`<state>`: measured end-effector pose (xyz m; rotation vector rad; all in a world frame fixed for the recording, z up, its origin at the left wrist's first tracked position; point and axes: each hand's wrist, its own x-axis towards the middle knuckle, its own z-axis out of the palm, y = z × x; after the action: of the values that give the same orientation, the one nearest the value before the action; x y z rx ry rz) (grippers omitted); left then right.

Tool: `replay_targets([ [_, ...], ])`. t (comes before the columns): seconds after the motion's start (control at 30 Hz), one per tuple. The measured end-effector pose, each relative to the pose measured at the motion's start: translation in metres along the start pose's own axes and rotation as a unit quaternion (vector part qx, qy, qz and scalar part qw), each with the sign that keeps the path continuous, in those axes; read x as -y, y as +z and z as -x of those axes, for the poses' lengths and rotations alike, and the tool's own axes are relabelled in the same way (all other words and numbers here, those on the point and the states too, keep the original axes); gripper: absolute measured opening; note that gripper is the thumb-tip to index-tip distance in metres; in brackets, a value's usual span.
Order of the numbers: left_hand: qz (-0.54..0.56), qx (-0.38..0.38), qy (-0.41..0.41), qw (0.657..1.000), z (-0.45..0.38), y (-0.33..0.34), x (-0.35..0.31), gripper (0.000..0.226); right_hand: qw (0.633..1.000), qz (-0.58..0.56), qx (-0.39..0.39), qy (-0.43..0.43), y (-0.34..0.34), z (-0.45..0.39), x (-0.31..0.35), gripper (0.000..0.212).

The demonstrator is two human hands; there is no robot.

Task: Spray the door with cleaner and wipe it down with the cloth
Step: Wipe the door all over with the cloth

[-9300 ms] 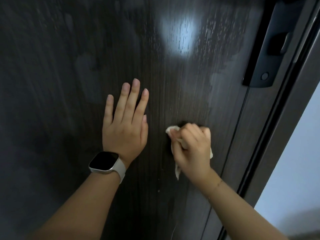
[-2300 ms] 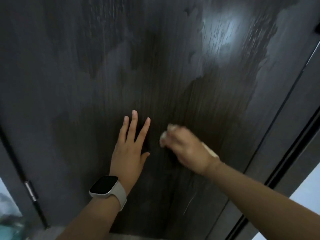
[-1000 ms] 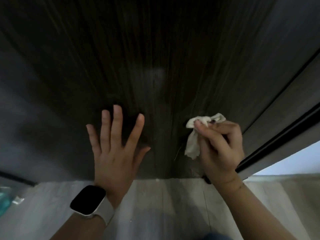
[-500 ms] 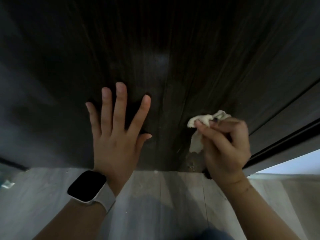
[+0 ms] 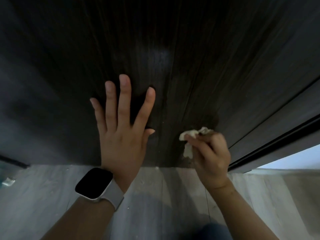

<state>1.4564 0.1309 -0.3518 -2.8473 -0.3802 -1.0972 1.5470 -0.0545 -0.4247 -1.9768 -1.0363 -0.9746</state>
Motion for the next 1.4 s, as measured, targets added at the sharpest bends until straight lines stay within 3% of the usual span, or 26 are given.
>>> replay_targets([
  [0.07,0.011,-0.001,-0.013,1.000,0.000,0.000,-0.006,0.107,1.000,-0.003,-0.006,0.026,0.003,0.002,0.001,0.010],
  [0.2,0.020,-0.006,-0.016,1.000,-0.001,-0.001,-0.008,0.116,0.989,0.005,0.118,0.094,0.031,0.055,0.005,0.018],
  [0.4,0.022,0.006,-0.007,1.000,0.000,0.002,-0.003,0.116,0.974,-0.065,-0.045,0.212,0.011,0.014,0.023,0.007],
  [0.53,0.024,0.003,-0.007,1.000,0.001,0.001,-0.003,0.115,0.933,-0.115,-0.005,0.341,0.028,0.038,0.032,0.012],
  [0.63,0.026,0.005,-0.012,1.000,0.001,0.001,-0.004,0.111,0.899,-0.130,-0.007,0.419,0.038,0.052,0.036,0.003],
  [0.7,0.024,0.008,-0.010,1.000,0.000,0.001,-0.004,0.111,0.880,-0.141,-0.020,0.453,0.036,0.049,0.041,0.012],
  [0.77,0.023,0.007,-0.008,1.000,-0.001,-0.001,-0.005,0.107,0.838,-0.181,-0.046,0.512,0.036,0.043,0.050,0.014],
  [0.93,0.017,0.008,-0.014,1.000,0.000,-0.001,-0.007,0.101,0.634,-0.331,-0.193,0.672,0.040,0.024,0.084,0.019],
  [1.03,0.021,0.001,-0.005,1.000,-0.001,0.001,-0.004,0.101,0.571,-0.344,-0.241,0.705,0.047,0.018,0.087,0.011],
  [1.17,0.027,-0.007,-0.007,1.000,-0.002,0.003,-0.005,0.102,0.588,-0.305,-0.239,0.710,0.056,0.021,0.079,0.007],
  [1.3,0.038,-0.006,-0.004,0.999,-0.002,0.003,-0.004,0.099,0.575,-0.308,-0.231,0.722,0.056,0.024,0.085,0.007],
  [1.4,0.043,-0.001,-0.002,0.999,-0.002,0.003,-0.003,0.098,0.617,-0.324,-0.242,0.675,0.048,0.008,0.085,0.005],
])
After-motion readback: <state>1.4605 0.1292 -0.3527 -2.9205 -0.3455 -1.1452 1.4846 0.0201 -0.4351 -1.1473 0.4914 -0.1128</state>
